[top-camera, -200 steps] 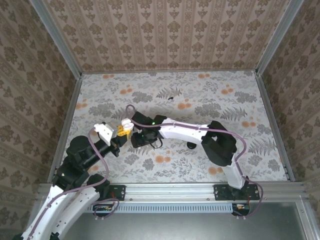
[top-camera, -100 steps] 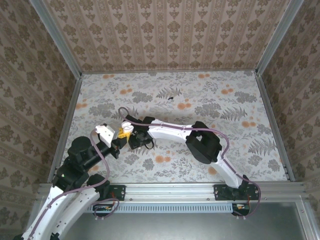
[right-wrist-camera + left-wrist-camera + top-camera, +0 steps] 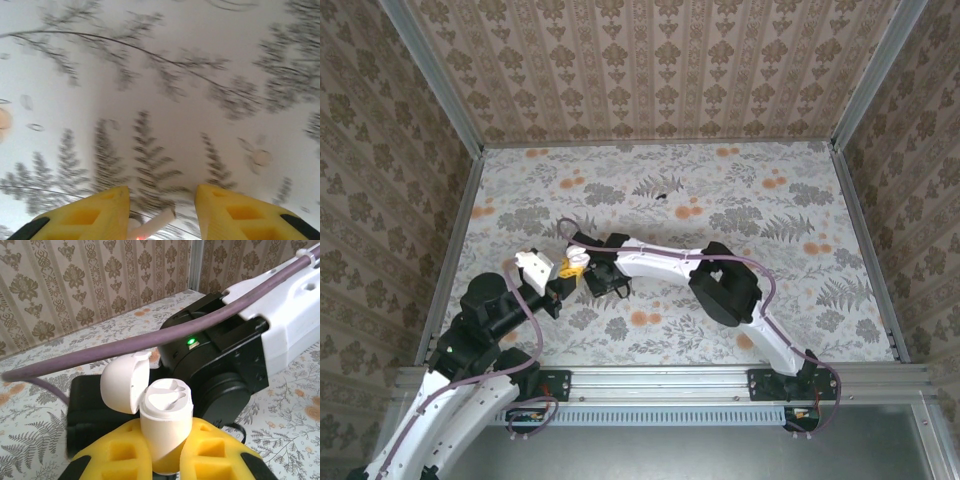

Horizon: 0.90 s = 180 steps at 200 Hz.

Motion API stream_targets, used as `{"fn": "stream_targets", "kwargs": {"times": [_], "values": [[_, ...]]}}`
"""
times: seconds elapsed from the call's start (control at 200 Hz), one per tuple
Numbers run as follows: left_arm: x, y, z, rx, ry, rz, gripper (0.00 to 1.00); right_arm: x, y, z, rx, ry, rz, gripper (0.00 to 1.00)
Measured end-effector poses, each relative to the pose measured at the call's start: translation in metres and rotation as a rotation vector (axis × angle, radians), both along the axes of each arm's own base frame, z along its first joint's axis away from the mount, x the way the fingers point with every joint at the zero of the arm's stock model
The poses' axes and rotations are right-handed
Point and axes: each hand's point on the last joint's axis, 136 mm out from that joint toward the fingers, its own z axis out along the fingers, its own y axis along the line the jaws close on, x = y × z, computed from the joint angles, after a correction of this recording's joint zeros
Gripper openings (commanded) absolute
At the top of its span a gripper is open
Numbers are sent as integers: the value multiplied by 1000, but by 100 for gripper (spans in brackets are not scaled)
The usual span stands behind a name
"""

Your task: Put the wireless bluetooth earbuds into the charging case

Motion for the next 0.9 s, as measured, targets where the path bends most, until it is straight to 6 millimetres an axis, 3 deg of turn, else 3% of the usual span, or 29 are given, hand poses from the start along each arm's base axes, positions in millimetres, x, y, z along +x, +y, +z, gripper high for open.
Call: {"fn": "stream_targets", "kwargs": {"times": [0.3, 0.41, 0.51, 0.65, 0.9], "values": [[1, -1, 6, -15, -21, 0, 0, 35, -95, 5, -81, 7, -171, 41], [1, -1, 6, -15, -22, 0, 0, 40, -110, 17, -71, -8, -202, 41], [2, -1, 6, -15, -22, 0, 0, 36, -105, 30, -26, -14, -193, 39], [2, -1, 6, -16, -24, 0, 0, 23, -80, 38, 65, 13, -190, 38], [2, -1, 7, -18, -27, 0, 0, -24, -29, 35, 188, 138, -189, 37]]}}
